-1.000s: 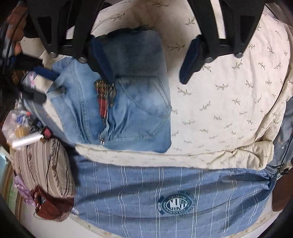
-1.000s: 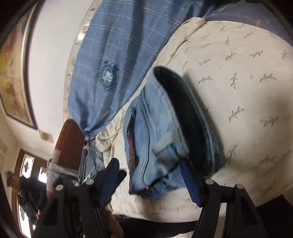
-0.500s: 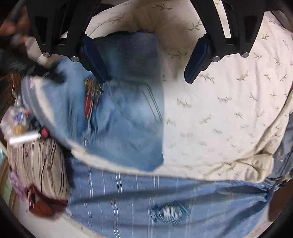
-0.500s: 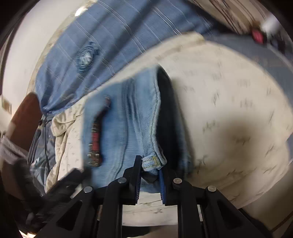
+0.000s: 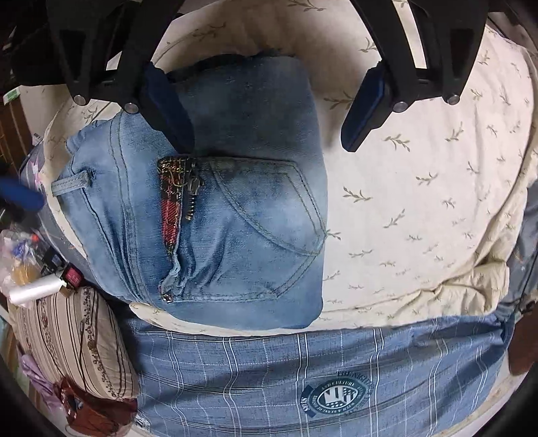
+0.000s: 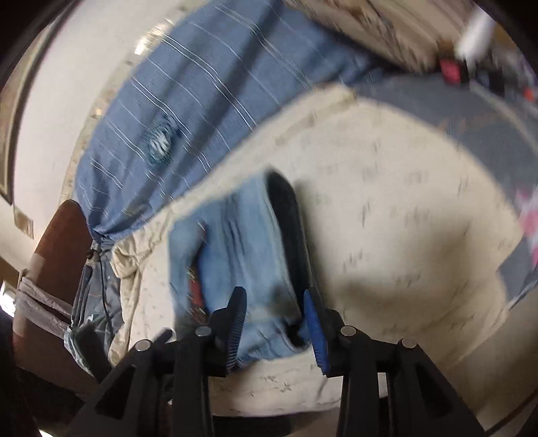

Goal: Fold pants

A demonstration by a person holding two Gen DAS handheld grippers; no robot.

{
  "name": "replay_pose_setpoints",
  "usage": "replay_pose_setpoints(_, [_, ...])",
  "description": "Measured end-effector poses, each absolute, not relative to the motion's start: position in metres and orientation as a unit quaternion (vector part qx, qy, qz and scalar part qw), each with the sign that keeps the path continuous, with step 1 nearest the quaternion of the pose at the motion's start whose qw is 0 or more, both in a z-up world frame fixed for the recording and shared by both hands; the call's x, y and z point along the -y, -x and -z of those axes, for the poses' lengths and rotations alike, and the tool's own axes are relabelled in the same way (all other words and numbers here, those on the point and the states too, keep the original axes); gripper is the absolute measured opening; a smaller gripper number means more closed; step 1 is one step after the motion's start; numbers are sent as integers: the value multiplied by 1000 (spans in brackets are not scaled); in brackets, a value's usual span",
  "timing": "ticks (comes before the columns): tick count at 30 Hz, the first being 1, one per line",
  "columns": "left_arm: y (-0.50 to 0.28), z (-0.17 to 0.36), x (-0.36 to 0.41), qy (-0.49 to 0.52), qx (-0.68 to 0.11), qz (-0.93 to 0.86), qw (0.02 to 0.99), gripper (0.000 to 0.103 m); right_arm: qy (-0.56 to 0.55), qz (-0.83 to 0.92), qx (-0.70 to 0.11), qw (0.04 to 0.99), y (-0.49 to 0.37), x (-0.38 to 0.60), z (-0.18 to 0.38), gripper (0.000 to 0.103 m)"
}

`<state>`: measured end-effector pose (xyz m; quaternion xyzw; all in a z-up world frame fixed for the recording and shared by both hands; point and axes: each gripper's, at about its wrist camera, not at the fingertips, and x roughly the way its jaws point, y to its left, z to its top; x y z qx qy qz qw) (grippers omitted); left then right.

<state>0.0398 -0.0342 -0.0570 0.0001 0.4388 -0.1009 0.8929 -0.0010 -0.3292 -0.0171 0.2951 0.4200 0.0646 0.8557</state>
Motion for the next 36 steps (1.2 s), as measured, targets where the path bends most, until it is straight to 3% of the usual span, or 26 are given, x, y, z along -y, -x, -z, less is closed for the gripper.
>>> replay_pose_setpoints(2, [-40,58,34,5,-440,100,893,91,-290,-85,-390,870,-5,325,-3,57])
replay_pose_setpoints(6, [-39,57,33,3,-439,100,893,91,-321,-180,-387,845,-49,303,-6,58])
replay_pose_setpoints(11, [-41,60,29,12,-443,108,890,91,-343,-171,-452,805,-107,298,49,58])
replay_pose_setpoints(13, [-42,61,28,18,-444,112,889,92,-369,-148,-500,770,-118,303,92,48])
replay_pose_setpoints(17, [-43,63,24,31,-445,111,888,96,-363,-146,-482,784,-111,301,85,48])
replay_pose_setpoints(25, [-29,41,-5,79,-414,126,898,96,-327,-183,-437,818,-67,289,31,61])
replay_pose_setpoints(29, [-29,45,-20,104,-417,109,896,96,-320,-187,-459,808,-49,287,49,65])
replay_pose_setpoints(31, [-39,72,-7,66,-468,103,875,96,-316,-170,-478,802,-49,290,72,65])
replay_pose_setpoints(36, [-35,59,-5,47,-446,91,889,97,-320,-171,-466,807,-48,290,64,65])
